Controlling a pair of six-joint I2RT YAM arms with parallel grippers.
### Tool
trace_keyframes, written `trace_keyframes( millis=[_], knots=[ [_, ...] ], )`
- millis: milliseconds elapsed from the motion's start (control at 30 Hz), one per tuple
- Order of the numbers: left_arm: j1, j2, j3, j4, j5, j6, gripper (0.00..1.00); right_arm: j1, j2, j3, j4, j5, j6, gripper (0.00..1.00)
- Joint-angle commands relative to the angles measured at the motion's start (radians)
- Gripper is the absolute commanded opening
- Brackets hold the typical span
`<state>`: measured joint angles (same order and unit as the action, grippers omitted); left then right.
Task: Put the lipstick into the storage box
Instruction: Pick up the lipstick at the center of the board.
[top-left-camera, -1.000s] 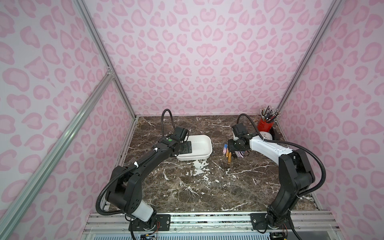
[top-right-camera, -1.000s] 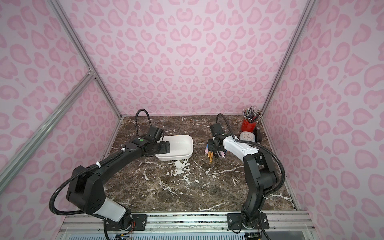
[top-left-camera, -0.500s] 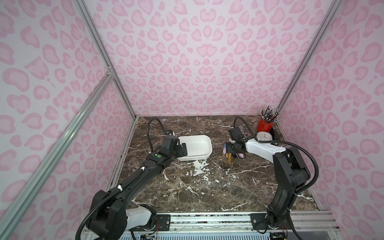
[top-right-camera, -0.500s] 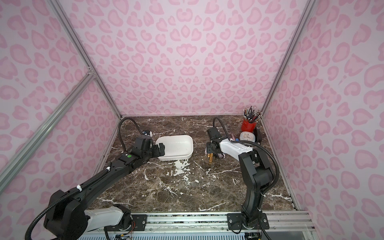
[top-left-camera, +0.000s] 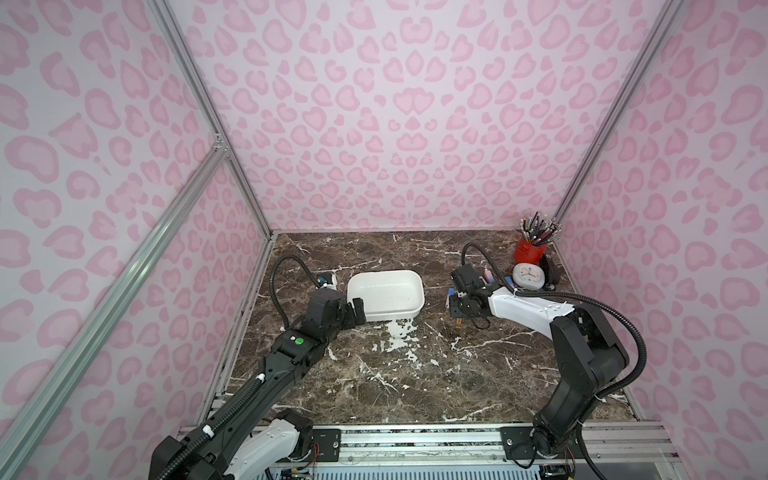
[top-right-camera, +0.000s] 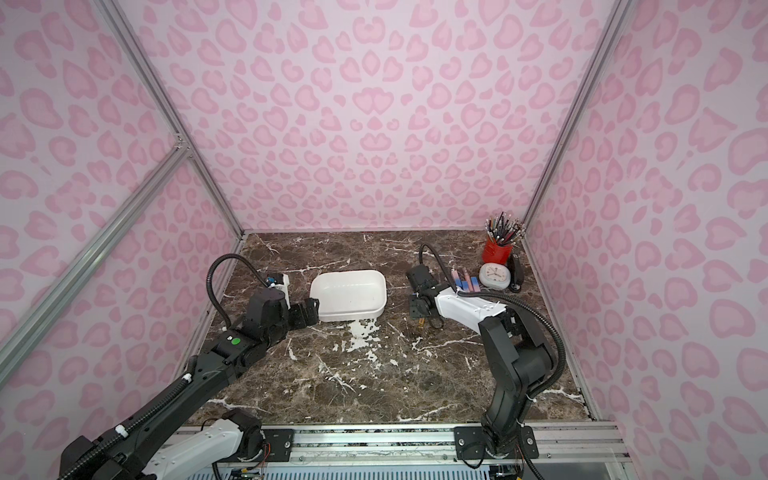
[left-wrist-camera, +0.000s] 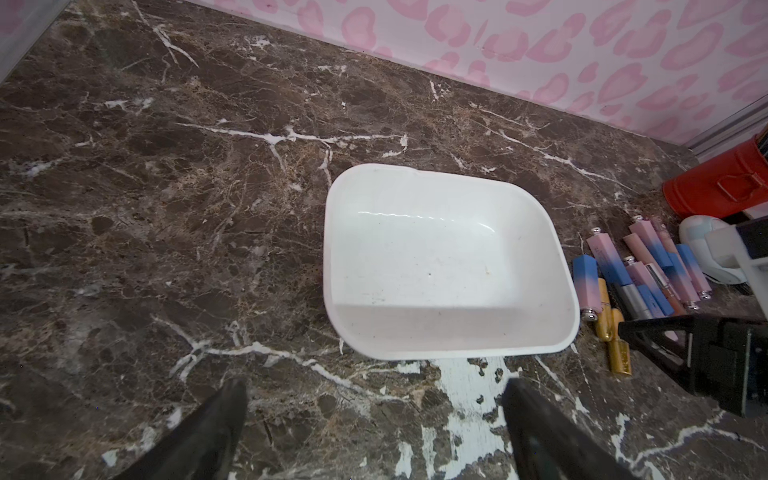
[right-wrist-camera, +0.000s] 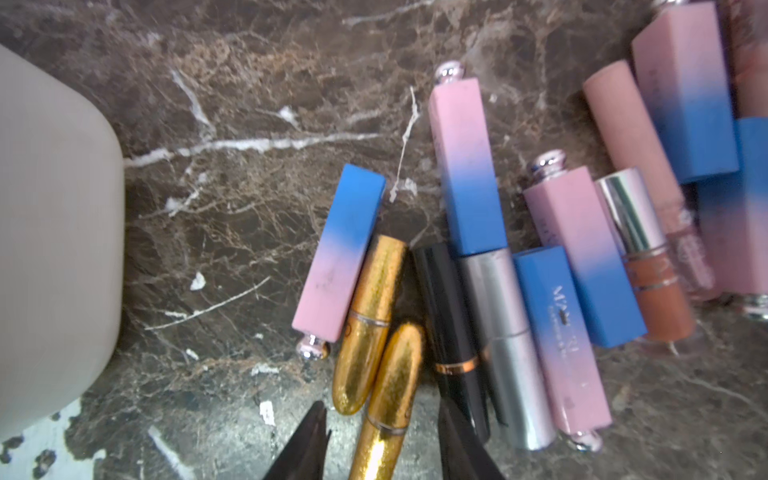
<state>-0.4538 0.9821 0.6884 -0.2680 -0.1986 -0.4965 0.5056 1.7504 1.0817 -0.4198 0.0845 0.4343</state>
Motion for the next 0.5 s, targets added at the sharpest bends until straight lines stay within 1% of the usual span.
trace_keyframes(
  millis=[0, 200, 333, 467],
  knots=[
    [0.001, -0.011, -0.02, 0.012, -0.005, -0.014, 0.98, 0.01, -0.005, -0.022, -0.023, 0.029, 0.027, 0.44],
    [0.001, 0.012, -0.009, 0.023, -0.008, -0.006, 0.98, 0.01, 0.002, -0.011, -0.036, 0.048, 0.037, 0.44],
    [0.001, 0.039, 0.01, 0.016, -0.001, -0.007, 0.98, 0.01, 0.004, -0.009, -0.037, 0.045, 0.043, 0.4],
    [0.001, 0.035, 0.0, 0.014, -0.001, -0.011, 0.98, 0.01, 0.012, -0.024, -0.026, 0.034, 0.053, 0.37]
  ],
)
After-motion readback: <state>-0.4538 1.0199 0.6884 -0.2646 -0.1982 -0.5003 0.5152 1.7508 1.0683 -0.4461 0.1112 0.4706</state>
